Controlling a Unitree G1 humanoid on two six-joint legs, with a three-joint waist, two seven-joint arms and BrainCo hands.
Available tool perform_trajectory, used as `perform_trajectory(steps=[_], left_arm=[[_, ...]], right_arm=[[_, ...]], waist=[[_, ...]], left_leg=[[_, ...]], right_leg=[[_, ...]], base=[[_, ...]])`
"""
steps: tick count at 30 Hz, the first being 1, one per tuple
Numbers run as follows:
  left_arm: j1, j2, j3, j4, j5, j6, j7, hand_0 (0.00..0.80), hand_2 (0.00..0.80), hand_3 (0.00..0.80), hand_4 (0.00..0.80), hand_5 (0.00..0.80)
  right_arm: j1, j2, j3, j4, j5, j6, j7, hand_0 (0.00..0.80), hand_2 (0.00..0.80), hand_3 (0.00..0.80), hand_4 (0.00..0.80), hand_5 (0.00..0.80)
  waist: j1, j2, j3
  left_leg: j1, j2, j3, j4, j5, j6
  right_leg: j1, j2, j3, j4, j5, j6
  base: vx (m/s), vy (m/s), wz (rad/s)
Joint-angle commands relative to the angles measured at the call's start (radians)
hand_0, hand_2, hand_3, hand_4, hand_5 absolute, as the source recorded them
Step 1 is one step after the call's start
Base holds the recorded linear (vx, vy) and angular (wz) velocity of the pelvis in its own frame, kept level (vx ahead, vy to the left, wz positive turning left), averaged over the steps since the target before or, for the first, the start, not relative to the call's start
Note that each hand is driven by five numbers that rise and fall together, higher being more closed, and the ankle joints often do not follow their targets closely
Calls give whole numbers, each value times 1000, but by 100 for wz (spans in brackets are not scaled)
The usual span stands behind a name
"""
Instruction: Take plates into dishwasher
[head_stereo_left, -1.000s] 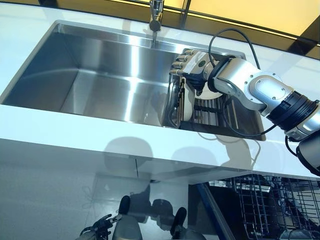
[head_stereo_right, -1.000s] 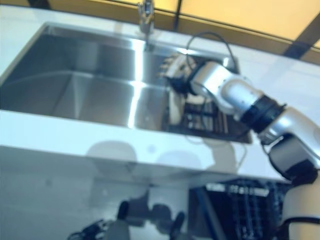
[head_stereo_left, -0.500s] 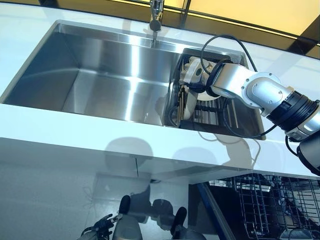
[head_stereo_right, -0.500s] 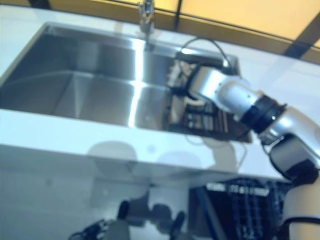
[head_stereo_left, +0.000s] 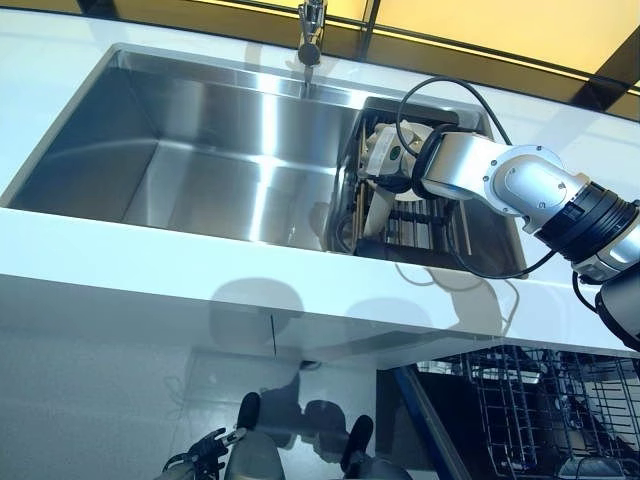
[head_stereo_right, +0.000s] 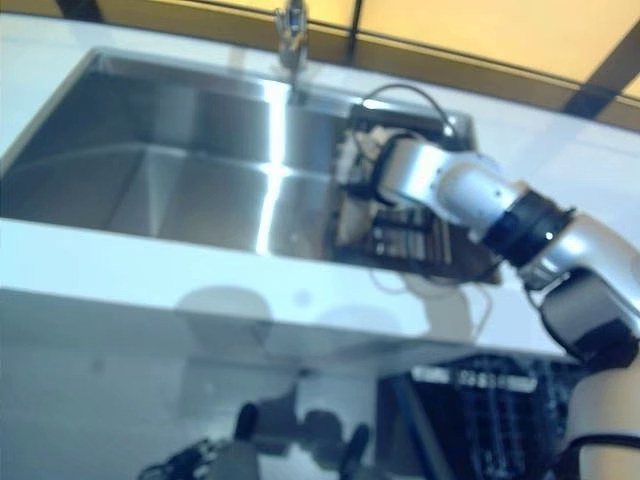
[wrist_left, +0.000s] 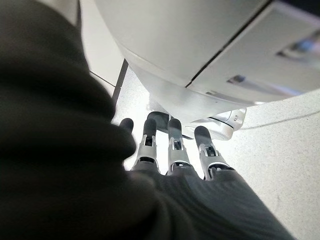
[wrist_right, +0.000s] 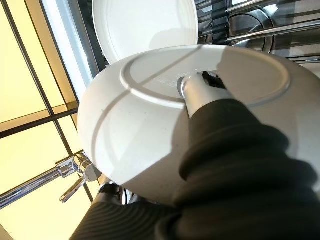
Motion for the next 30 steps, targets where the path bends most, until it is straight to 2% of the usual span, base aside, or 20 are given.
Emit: perform_trajectory(steps=[1, 9, 18, 21, 27, 30], left_arm=[[-29, -8, -1, 51, 17, -3, -5, 0, 0, 0, 0, 0], [-9, -13, 14, 56, 21, 10, 12, 0, 0, 0, 0, 0], [14, -26, 29, 69, 27, 21, 19, 0, 0, 0, 0, 0], [19, -28, 29, 72, 25, 21, 21, 0, 0, 0, 0, 0], [12, -38, 32, 84, 38, 19, 22, 0, 0, 0, 0, 0], [5, -39, 28, 85, 40, 23, 20, 0, 0, 0, 0, 0]], right_arm=[[-98, -56, 48, 40, -31, 27, -26, 800, 800, 800, 800, 800], [-166, -122, 64, 22, 0, 59, -64, 800, 800, 800, 800, 800], [-246, -196, 101, 38, 64, 29, -112, 800, 800, 800, 800, 800], [-263, -209, 112, 37, 107, 44, -131, 800, 800, 800, 800, 800], [-255, -219, 88, 86, 396, 208, -147, 800, 800, 800, 800, 800], [-225, -217, 57, 117, 471, 261, -185, 800, 800, 800, 800, 800]], waist=[[2, -21, -20], [-24, -37, -72], [-60, -46, -139], [-67, -46, -153], [-90, -40, -181], [-96, -35, -183]], left_leg=[[-21, -33, 3, -43, 38, 45], [29, -23, 27, -43, 19, 43], [86, -13, 61, -43, -1, 44], [100, -11, 69, -43, -8, 45], [137, -11, 85, -43, -25, 47], [149, -12, 89, -43, -30, 49]], right_leg=[[35, -4, 0, -1, -8, 40], [70, 3, 15, -1, -19, 42], [105, 8, 39, -1, -30, 45], [114, 10, 45, -1, -34, 44], [134, 7, 65, -1, -39, 45], [141, 5, 71, -1, -40, 44]], base=[[0, 0, 0], [38, -1, -6], [44, 10, -12], [35, 12, -6], [22, 16, -10], [0, 12, -4]])
